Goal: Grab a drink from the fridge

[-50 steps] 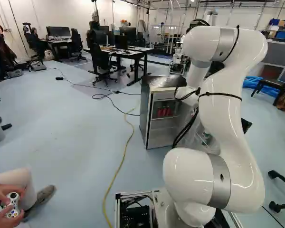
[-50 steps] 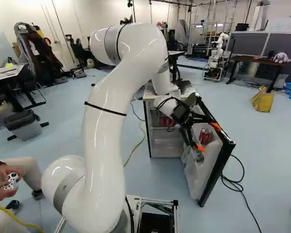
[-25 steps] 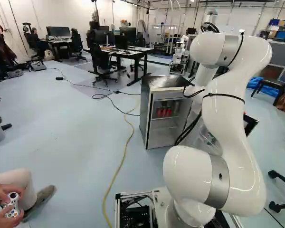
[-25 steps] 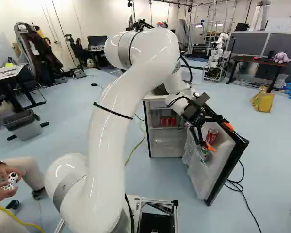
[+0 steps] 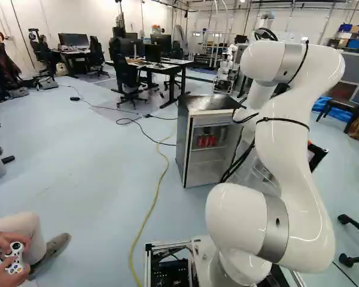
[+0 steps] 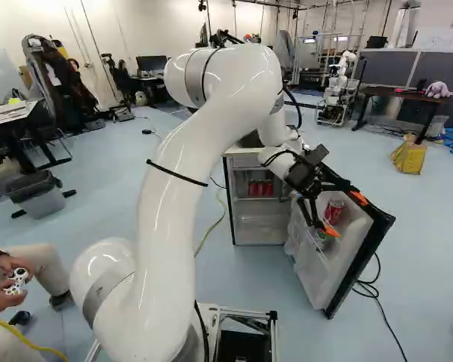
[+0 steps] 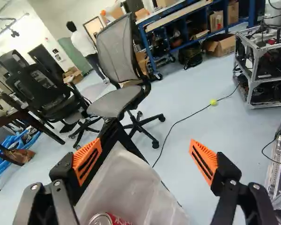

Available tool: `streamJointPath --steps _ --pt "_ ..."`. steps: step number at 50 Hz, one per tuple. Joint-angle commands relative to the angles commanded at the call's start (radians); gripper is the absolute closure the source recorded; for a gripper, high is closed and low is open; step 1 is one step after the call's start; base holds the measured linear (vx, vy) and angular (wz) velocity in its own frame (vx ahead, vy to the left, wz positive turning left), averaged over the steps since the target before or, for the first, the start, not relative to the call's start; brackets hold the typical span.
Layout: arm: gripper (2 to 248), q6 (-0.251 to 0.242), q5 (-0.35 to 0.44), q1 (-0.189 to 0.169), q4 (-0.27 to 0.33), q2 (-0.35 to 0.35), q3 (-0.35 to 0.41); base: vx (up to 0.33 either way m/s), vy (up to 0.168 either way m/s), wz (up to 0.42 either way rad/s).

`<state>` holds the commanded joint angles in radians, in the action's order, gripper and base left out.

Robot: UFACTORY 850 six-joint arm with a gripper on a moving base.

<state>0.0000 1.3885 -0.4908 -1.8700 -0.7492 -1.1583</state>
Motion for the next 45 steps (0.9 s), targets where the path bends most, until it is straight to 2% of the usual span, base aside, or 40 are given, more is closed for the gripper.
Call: streamJointPath --steps 15,45 --pt "3 0.0 0.0 0.033 0.109 0.053 0.113 0.0 0.0 0.0" --pt "3 0.0 -0.005 0.105 0.418 0.173 0.343 0.0 0.0 0.0"
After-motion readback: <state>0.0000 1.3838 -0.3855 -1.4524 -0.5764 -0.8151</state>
